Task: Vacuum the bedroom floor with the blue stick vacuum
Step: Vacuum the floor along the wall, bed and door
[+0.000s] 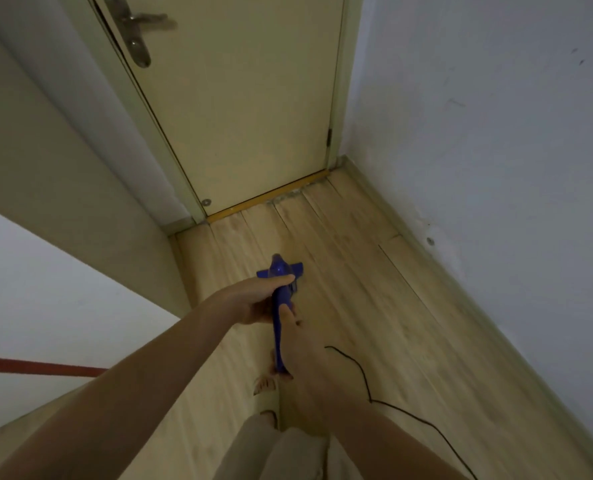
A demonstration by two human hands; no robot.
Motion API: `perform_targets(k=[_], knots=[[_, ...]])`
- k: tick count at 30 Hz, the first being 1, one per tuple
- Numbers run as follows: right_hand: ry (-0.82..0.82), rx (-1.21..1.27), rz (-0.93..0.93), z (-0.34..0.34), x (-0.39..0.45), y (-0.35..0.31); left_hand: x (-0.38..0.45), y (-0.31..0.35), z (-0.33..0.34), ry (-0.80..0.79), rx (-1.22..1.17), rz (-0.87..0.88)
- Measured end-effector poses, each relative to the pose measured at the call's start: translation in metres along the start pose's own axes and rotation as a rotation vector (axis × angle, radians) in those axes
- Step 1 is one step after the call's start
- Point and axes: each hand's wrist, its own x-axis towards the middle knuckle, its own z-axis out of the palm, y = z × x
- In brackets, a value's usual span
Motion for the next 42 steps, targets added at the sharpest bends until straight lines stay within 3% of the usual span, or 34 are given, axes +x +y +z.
perform_targets(k=[4, 9, 17, 21, 26, 37, 42], knots=[[0.026, -0.026, 0.079, 0.004, 0.037, -0.028, 0.026, 0.028, -0.011, 0.074, -0.015, 0.055], [0.073, -0.100, 0.107, 0.000, 0.087, -0.050, 0.060, 0.056, -0.020, 0.030, -0.083, 0.045], [0.069, 0.051, 0.271, 0.017, 0.136, -0.073, 0.104, 0.079, -0.048, 0.058, -0.081, 0.005], [0.093, -0.115, 0.125, 0.023, 0.142, -0.073, 0.108, 0.080, -0.057, 0.064, -0.137, 0.035], [-0.004, -0.196, 0.045, 0.005, 0.110, -0.088, 0.080, 0.087, -0.046, 0.073, -0.214, 0.052], [-0.168, -0.304, -0.059, -0.094, 0.042, -0.035, 0.014, 0.019, 0.056, 0.130, -0.461, 0.082], [-0.234, -0.519, -0.102, -0.135, 0.009, -0.027, -0.013, -0.015, 0.096, 0.183, -0.551, 0.090]])
